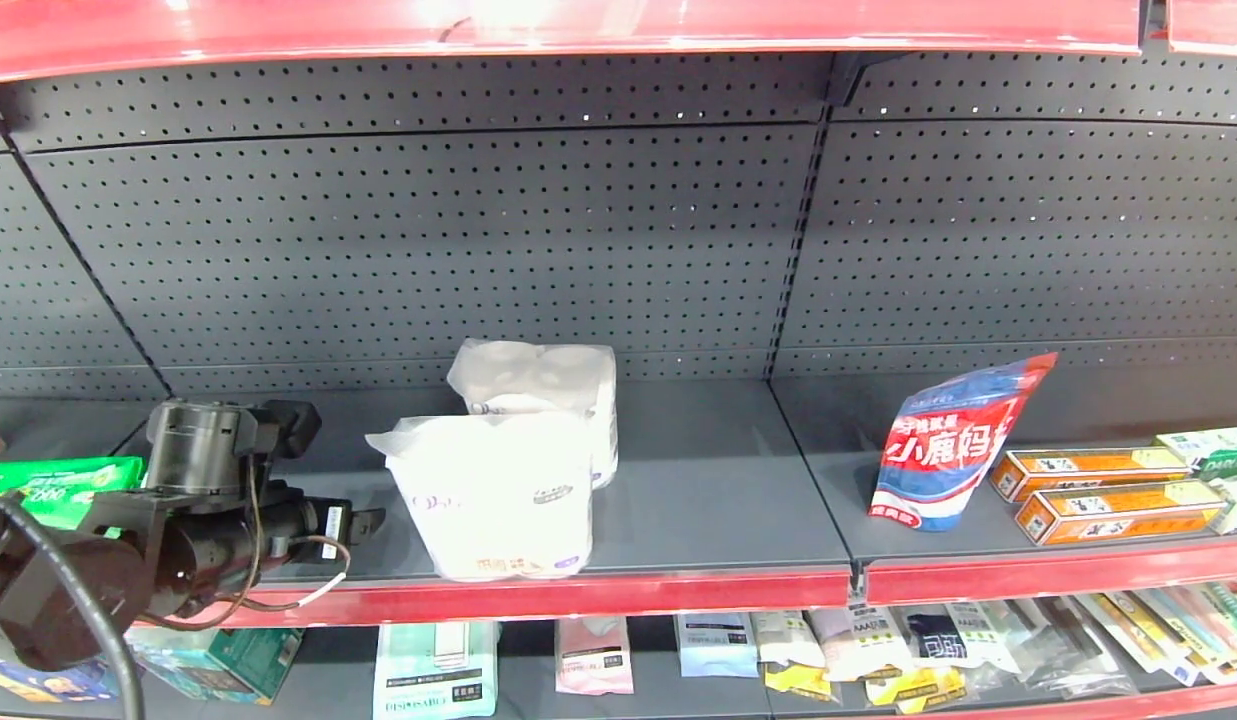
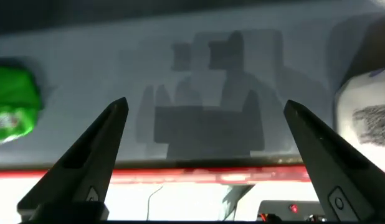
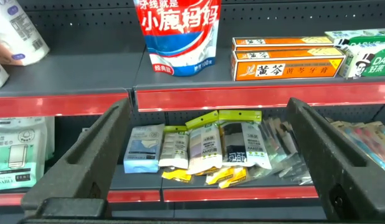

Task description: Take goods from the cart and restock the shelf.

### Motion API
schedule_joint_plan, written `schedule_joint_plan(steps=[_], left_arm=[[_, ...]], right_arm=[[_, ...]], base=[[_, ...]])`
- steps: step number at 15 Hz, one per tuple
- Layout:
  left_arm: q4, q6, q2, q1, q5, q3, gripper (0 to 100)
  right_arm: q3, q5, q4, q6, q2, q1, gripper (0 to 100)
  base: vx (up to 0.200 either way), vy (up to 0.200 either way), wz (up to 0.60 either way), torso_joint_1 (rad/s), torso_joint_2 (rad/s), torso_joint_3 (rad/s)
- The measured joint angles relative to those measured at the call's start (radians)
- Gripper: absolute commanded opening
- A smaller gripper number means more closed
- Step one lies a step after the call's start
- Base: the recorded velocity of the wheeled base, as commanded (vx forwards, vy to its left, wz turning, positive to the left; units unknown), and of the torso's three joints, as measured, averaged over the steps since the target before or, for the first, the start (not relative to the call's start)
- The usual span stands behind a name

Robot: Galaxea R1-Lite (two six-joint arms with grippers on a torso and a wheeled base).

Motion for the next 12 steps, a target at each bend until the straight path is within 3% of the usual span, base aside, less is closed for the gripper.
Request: schedule_joint_plan(steps=[12], left_arm=[[-0.087,-0.002,0.106,-0.062,0.002,-0.039,100]], right_arm=[[0.000,0.000,0.000,0.000,0.000,0.000,100]], base=[[0.000,0.000,0.00,0.000,0.00,0.000]])
